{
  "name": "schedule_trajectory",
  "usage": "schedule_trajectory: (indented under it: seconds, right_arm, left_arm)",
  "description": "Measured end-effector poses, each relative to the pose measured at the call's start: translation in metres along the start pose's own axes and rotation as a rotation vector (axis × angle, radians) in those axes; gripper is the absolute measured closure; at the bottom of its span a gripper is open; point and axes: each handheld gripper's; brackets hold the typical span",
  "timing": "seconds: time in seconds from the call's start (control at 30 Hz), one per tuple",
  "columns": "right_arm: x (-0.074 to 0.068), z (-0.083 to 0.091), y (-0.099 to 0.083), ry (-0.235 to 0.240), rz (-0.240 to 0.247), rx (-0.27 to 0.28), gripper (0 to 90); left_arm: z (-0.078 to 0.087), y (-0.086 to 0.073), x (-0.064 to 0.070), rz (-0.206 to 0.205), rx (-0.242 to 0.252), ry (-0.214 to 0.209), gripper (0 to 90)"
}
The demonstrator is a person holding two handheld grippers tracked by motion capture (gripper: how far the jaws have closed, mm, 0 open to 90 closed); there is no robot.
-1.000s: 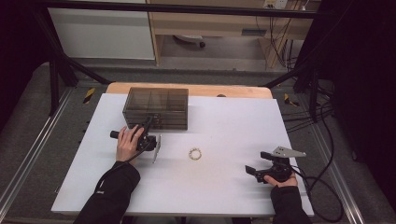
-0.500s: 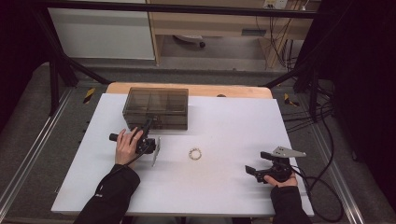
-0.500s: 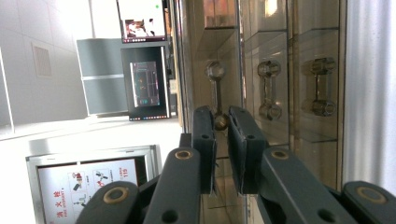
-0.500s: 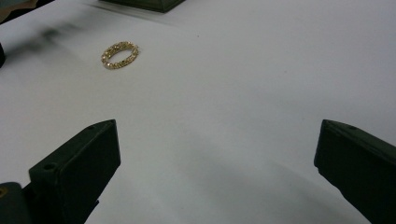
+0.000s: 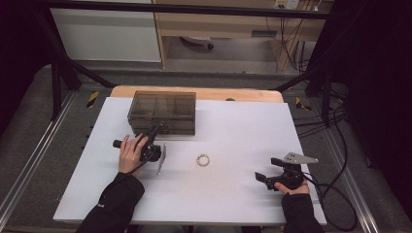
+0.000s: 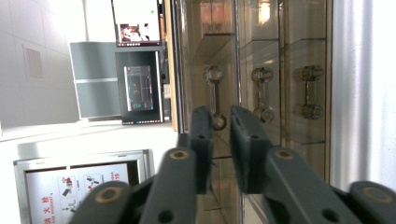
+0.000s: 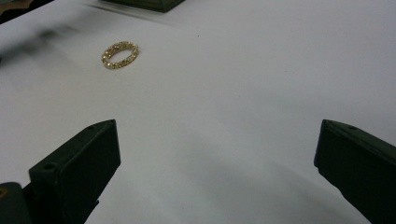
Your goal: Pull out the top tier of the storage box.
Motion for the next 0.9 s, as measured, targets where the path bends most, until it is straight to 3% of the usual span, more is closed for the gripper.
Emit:
schedule_trajectory:
  seconds: [0.27, 0.4, 0.73, 0.9]
  right_arm:
    - [0.000, 0.000, 0.000, 0.000, -0.001, -0.002, 0.8]
    - [0.000, 0.000, 0.000, 0.000, 0.000, -0.002, 0.9]
    - [0.000, 0.000, 0.000, 0.001, 0.000, -0.002, 0.8]
    - [0.000, 0.000, 0.000, 0.000, 0.001, -0.002, 0.8]
  left_arm:
    - [-0.002, -0.001, -0.006, 0.013, 0.004, -0.007, 57.4]
    - [-0.008, -0.001, -0.007, 0.016, -0.018, -0.031, 49.0]
    - [-0.017, -0.006, -0.001, 0.015, -0.049, -0.054, 49.0]
    - [-0.017, -0.006, -0.002, 0.017, -0.049, -0.039, 53.0]
Point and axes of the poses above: each handheld gripper's, and its own axes: z roughly backward along the jaws, y roughly out of its top, x roughly to its right, and after that the axes turned 8 degrees about y, right-handed
